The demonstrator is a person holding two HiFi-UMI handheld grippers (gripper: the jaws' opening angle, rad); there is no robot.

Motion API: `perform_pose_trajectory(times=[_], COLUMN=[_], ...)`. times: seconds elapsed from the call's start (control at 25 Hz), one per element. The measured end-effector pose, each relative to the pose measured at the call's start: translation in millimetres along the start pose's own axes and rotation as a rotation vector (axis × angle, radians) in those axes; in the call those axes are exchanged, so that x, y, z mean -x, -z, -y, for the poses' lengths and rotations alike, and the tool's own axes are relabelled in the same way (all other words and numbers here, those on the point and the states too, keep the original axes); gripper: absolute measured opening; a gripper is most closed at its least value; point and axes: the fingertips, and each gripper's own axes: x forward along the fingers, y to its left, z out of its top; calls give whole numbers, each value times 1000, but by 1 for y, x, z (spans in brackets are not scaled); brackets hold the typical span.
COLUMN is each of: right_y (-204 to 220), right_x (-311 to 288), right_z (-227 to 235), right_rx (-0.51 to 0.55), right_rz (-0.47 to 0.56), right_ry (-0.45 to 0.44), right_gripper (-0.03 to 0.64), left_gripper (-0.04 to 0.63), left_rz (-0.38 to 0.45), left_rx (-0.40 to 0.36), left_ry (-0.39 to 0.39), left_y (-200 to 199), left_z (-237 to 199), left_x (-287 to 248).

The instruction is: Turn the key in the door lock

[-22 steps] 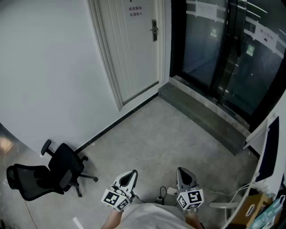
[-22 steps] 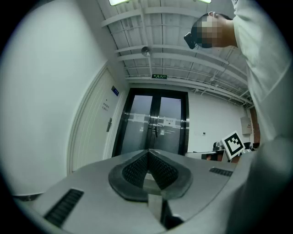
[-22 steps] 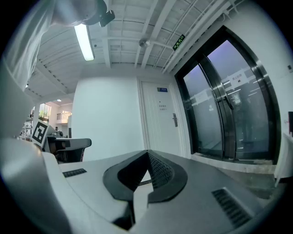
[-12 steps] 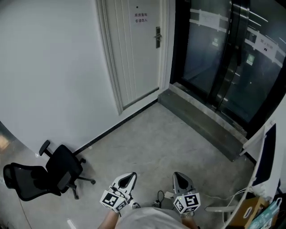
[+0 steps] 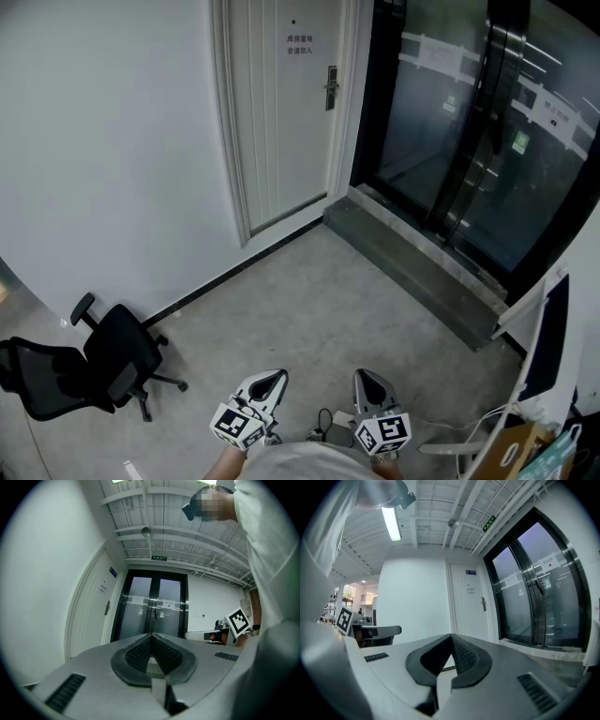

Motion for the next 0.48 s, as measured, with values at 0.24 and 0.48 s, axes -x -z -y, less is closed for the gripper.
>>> perform_pose_trajectory(times=[0.24,0.48], right_y=[1,18], right_x=[3,6], right_z=[33,76], right_rx=[-14,-37], right_rz=[10,-27], right_ry=[14,58], right_gripper=[-8,-8], left_gripper=[3,3], left_rz=[3,-21], left_rx=[-23,-5], left_ry=[4,2], left_y=[-2,20], left_z=[8,22], left_x=[-28,-60])
